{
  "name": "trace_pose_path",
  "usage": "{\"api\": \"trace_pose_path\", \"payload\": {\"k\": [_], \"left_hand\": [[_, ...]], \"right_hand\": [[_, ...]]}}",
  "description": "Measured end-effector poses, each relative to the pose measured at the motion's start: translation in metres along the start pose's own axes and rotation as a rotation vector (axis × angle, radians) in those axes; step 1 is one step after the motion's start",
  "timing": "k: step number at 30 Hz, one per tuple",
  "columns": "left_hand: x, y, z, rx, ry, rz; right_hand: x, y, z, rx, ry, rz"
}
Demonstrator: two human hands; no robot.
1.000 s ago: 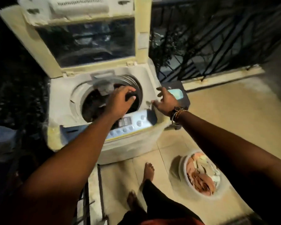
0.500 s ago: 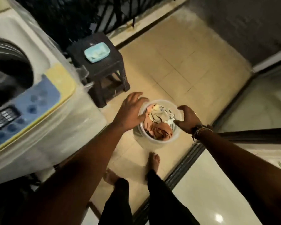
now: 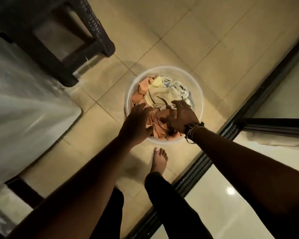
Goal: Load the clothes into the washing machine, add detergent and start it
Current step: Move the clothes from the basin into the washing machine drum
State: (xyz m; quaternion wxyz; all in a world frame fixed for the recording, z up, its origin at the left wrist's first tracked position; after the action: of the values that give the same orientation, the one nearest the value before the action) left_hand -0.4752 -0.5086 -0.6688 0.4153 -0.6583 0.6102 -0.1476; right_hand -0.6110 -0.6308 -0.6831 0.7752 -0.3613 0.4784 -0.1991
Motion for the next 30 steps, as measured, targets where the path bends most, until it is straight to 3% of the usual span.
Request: {"api": "trace_pose_path", "payload": {"k": [4,8,11,16,22,27,30], "left_hand": [[0.035,0.047,0.017,-0.033,0.016,-0.007],[0.049,0.077,0.041,-0.092,-0.046,-0.08],[0.051,0.081,0.043,-0.082,-0.068,-0.14],[0.052,0.069,0.043,-0.167,-0.129,-0.137],[0.047,0.016,-0.002,-0.261,-0.086,-0.082],[0.038,-0.045,-0.058,-0.387,0.019,-0.065],[0.028,-0.088,-0.092,-0.537,0.009,-0.069]], "right_hand": [[0.077,0.032,0.0,-0.147,-0.042,-0.057],[0.129,0.063,-0.002,-0.304,-0.031,0.021],[0.134,0.06,0.009,-0.33,-0.091,-0.09],[0.09,0.019,0.011,-0.145,-0.196,-0.307],[0.028,-0.059,0.007,0.168,-0.294,-0.289],[-0.03,-0.147,0.048,0.314,-0.344,-0.43],[-0.062,-0.186,0.079,0.525,-0.39,-0.367]]}}
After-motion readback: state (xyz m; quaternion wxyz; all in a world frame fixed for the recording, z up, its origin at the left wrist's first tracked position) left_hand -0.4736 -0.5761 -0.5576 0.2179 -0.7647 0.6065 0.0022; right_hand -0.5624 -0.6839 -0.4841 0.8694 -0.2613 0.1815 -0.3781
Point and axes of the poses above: each hand's wrist, its own x-axis towards the middle knuckle, its own y-axis out of the palm, z = x × y, the point moved 8 cm from there along x, towards the middle knuckle, and after that the axes turned 2 degrees about -x, right-handed, at the moved point
